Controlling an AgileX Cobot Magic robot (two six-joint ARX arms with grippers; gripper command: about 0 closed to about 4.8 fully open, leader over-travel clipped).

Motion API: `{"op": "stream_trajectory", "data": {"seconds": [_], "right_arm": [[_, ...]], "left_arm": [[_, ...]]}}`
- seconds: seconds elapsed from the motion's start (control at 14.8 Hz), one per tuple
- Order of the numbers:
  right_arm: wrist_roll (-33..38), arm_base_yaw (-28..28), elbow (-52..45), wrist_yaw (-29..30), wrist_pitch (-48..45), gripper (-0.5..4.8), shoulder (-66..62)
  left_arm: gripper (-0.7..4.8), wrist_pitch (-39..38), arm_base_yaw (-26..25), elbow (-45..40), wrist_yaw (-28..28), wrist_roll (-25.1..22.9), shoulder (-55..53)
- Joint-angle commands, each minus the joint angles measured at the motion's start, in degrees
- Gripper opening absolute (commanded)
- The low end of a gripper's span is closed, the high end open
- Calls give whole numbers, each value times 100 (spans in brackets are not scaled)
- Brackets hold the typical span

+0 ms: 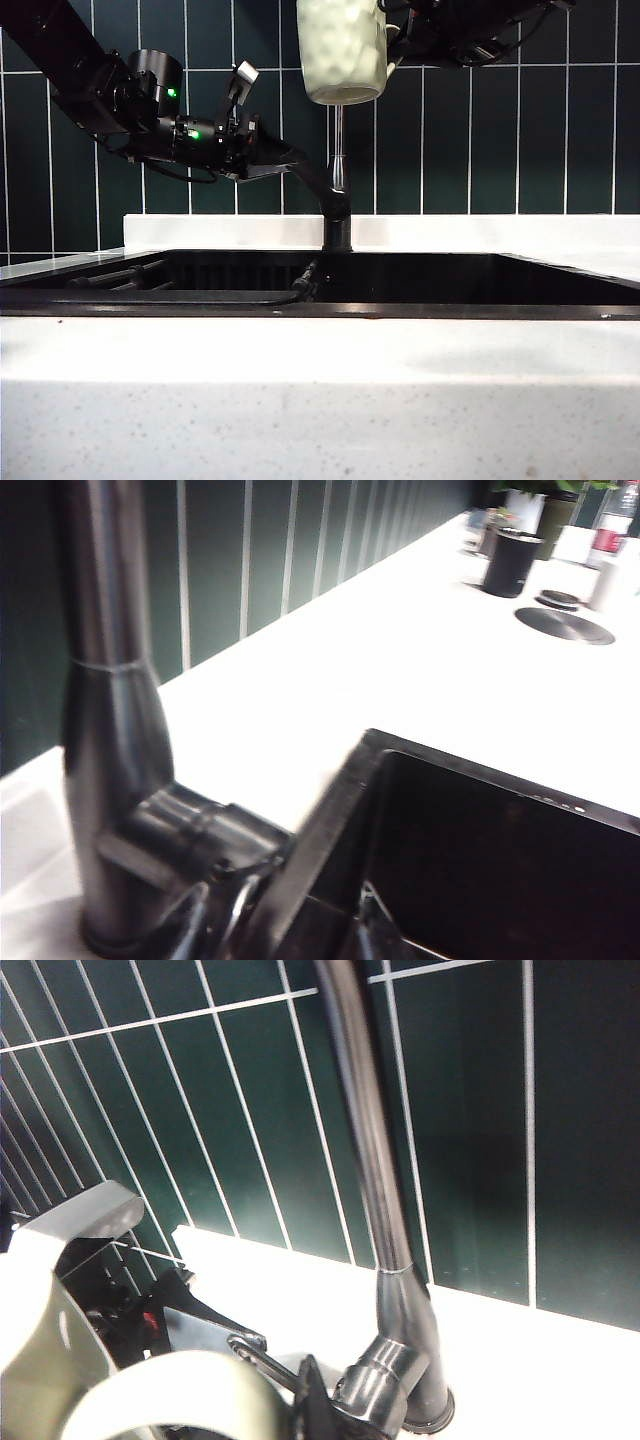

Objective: Pick up the mug next to the sink, go to the faucet to get some water, pour the water into the sink, and finally put the mug back to its place.

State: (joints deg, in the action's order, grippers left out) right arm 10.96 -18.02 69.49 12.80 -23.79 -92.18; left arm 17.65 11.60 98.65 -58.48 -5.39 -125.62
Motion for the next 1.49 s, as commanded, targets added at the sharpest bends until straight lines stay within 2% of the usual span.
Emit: {"op": "stream_trajectory", "data": {"seconds": [0.07, 0.68, 0.74, 0.81, 1.01, 1.08, 1.22, 1.35, 1.49], "right_arm": [[105, -2, 81, 46, -275, -1, 57], [-55, -2, 81, 46, -192, -1, 57], [-72, 0, 81, 46, -190, -1, 57], [-72, -2, 81, 48, -186, -1, 57], [-74, 4, 81, 48, -186, -1, 57], [-105, 4, 81, 48, -186, -1, 61], [-138, 13, 81, 48, -168, -1, 68], [-337, 22, 81, 44, -122, -1, 98], [-866, 85, 81, -11, 26, -1, 205]], "left_arm": [[183, -44, 42, 15, -212, -22, 28], [183, 7, 42, 17, 343, -87, 28], [183, 20, 42, 20, 1178, -146, 28], [183, 57, 42, 20, 1705, -105, 28], [182, 332, 42, 26, 1777, 350, 42], [173, 466, 42, 52, 1788, 651, 44], [115, 682, 39, 52, 2000, 1038, 116], [115, 662, 42, 52, 2135, 1040, 238], [117, 345, 39, 50, 1753, 1080, 621]]}}
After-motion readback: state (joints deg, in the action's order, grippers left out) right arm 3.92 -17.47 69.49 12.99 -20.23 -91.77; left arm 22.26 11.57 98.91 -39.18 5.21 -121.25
